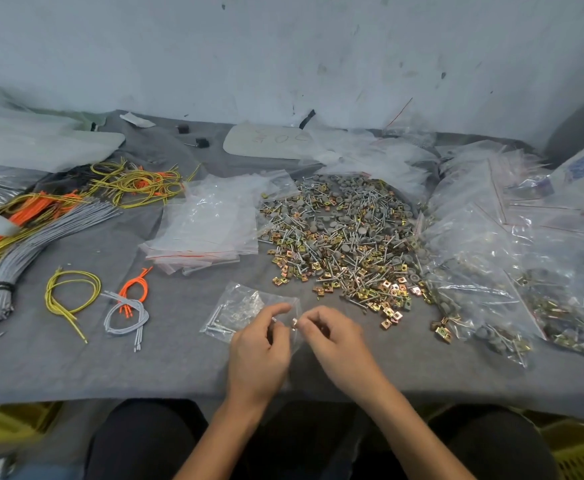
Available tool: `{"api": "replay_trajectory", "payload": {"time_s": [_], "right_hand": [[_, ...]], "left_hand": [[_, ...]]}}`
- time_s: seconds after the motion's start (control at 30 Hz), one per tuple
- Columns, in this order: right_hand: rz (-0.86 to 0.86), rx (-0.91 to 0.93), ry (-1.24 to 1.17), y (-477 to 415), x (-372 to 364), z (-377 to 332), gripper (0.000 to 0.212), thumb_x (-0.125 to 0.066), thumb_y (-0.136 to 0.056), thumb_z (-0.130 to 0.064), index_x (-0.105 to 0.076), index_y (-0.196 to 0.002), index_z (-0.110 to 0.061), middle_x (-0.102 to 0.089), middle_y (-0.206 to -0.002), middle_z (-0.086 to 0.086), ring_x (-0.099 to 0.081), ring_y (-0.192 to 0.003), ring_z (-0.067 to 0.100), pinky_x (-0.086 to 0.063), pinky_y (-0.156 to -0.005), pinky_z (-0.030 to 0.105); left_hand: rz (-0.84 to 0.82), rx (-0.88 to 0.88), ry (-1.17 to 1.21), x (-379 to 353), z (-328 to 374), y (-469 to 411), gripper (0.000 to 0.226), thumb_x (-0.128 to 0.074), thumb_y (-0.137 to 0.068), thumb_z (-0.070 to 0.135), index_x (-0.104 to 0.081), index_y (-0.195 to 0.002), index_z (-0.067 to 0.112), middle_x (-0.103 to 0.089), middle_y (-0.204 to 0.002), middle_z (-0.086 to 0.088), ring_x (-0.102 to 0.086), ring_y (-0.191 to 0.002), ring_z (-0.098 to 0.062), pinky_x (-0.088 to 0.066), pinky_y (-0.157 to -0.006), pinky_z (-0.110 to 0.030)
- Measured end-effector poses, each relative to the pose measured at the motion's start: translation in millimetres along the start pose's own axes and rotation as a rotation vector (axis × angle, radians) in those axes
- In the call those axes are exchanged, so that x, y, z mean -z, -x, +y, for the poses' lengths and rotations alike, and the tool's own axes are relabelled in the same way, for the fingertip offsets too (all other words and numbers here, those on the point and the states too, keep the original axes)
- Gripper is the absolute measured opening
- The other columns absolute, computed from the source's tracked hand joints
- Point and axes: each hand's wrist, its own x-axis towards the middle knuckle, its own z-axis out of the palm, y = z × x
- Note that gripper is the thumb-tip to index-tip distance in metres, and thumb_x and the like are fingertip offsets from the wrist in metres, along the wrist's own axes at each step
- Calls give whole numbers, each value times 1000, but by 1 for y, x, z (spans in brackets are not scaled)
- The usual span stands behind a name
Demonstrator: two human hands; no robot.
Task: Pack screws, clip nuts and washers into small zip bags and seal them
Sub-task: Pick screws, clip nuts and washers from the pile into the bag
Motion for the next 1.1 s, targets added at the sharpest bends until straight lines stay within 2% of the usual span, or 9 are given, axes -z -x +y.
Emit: {"api": "replay_trajectory", "payload": {"time_s": [0.1, 0.37, 0.43, 0.53, 0.6, 0.63, 0.77, 0.93, 1.1], "right_hand": [[26, 48, 166, 0, -9, 1, 13, -60, -98, -33, -68, -90, -26, -61, -84, -12, -56, -83, 7, -48, -75, 31], [111, 149, 451, 4, -20, 2, 15, -61, -95, -43, -65, -95, -30, -58, -89, -12, -59, -84, 13, -47, -72, 35], [147, 149, 417, 2, -17, 1, 17, -63, -94, -46, -60, -91, -30, -57, -83, -13, -57, -78, 9, -47, -68, 31], [212, 143, 298, -9, 1, 2, 11, -66, -93, -38, -58, -90, -31, -55, -76, -15, -54, -71, 6, -44, -63, 23], [222, 132, 391, -24, 16, 8, 1, -64, -96, -28, -63, -96, -29, -55, -89, -17, -55, -81, 4, -49, -71, 28], [218, 114, 460, -33, 23, 12, 5, -62, -97, -27, -66, -100, -26, -55, -96, -13, -56, -89, 8, -49, -75, 30], [128, 74, 751, -62, 35, 21, 23, -57, -100, -39, -67, -115, -26, -57, -112, -2, -47, -106, 21, -40, -90, 35], [-100, 25, 815, -79, 46, 18, 35, -50, -102, -43, -55, -136, -38, -53, -130, -5, -44, -121, 25, -29, -105, 45], [-176, 120, 779, -72, 42, 12, 24, -57, -98, -46, -61, -118, -35, -53, -121, -10, -43, -119, 22, -29, -104, 40]], "left_hand": [[6, 19, -21, -1, -2, -1, 36, -43, -87, 36, -68, -113, 34, -67, -78, 24, -58, -56, -1, -37, -51, -10], [8, -6, -22, -2, -5, 1, 34, -44, -87, 35, -68, -111, 36, -67, -76, 26, -61, -59, 2, -39, -53, -7], [18, -35, -26, -2, -3, 1, 32, -44, -88, 35, -68, -110, 36, -67, -81, 28, -61, -58, 1, -39, -54, -6], [38, -53, -25, -2, -2, 0, 33, -44, -88, 33, -69, -109, 33, -65, -75, 24, -57, -52, -1, -36, -52, -7], [43, -51, -26, -3, -2, 0, 34, -44, -87, 33, -70, -109, 32, -63, -68, 19, -53, -49, -4, -35, -50, -9], [41, -50, -30, -3, -2, 0, 34, -44, -88, 31, -70, -110, 32, -62, -66, 18, -52, -48, -4, -34, -49, -9], [35, -34, -27, -3, -3, 1, 32, -47, -88, 25, -70, -110, 32, -61, -65, 18, -52, -48, -5, -33, -47, -9], [30, -25, -35, -3, -2, 0, 33, -47, -88, 25, -71, -110, 31, -62, -66, 18, -51, -47, -4, -30, -47, -9], [35, -20, -47, -2, -1, 0, 34, -46, -87, 28, -71, -110, 30, -62, -66, 17, -52, -48, -5, -32, -48, -11]]}}
